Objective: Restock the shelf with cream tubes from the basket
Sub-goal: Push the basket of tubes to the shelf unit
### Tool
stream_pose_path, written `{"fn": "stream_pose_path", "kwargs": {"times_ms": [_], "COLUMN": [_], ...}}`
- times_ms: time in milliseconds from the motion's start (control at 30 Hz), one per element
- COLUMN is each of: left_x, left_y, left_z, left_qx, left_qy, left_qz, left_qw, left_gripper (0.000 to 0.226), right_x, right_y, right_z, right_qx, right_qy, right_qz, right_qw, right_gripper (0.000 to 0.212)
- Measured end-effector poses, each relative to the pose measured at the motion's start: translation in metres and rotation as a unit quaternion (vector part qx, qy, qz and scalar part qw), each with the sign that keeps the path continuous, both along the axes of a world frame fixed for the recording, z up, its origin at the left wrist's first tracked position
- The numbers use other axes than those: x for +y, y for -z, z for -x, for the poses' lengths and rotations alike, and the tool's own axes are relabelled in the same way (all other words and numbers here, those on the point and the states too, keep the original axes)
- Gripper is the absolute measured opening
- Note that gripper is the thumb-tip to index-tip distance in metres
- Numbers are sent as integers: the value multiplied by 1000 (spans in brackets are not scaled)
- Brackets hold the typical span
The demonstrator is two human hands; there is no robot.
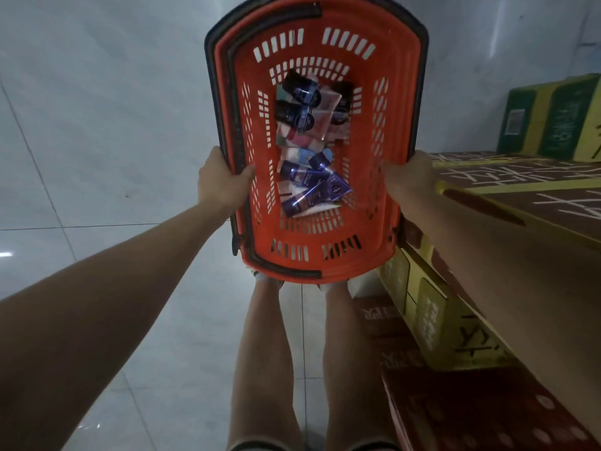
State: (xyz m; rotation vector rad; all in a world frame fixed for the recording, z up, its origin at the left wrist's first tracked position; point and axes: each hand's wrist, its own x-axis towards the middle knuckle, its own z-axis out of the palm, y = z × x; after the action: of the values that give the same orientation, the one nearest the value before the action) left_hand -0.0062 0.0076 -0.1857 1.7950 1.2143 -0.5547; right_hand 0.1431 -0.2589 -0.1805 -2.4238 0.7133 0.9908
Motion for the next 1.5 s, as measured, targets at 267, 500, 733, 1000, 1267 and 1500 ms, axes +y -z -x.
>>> {"fn": "stream_pose_path", "kwargs": {"times_ms": [267, 500, 733, 1000, 1267, 1500], "left_x": [14, 29, 34, 38, 53, 60], "left_y": [-20, -110, -246, -390, -519, -580], "left_z": [-1, 14, 33, 51, 48, 65], "left_qx": [16, 10, -17, -52, -148, -198], "left_qy": [-18, -16, -8, -28, -37, -3], "left_qz": [-9, 8, 7, -5, -28, -86], "left_qw": [1000, 1000, 1000, 998, 988, 976], "left_gripper": [50, 48, 46, 52, 51, 58], "right_x": [5, 11, 12, 14, 22, 19], "right_y": [-29, -120, -256, -411, -537, -599], "right_z": [-8, -1, 18, 27, 29, 61], "right_qx": [42, 73, 60, 1, -85, -160], "right_qy": [35, 15, -70, -159, -152, -135], "right_qz": [-84, -102, -86, -53, -70, -89], "right_qw": [995, 992, 992, 986, 982, 974], "right_gripper": [49, 50, 37, 27, 48, 43]}}
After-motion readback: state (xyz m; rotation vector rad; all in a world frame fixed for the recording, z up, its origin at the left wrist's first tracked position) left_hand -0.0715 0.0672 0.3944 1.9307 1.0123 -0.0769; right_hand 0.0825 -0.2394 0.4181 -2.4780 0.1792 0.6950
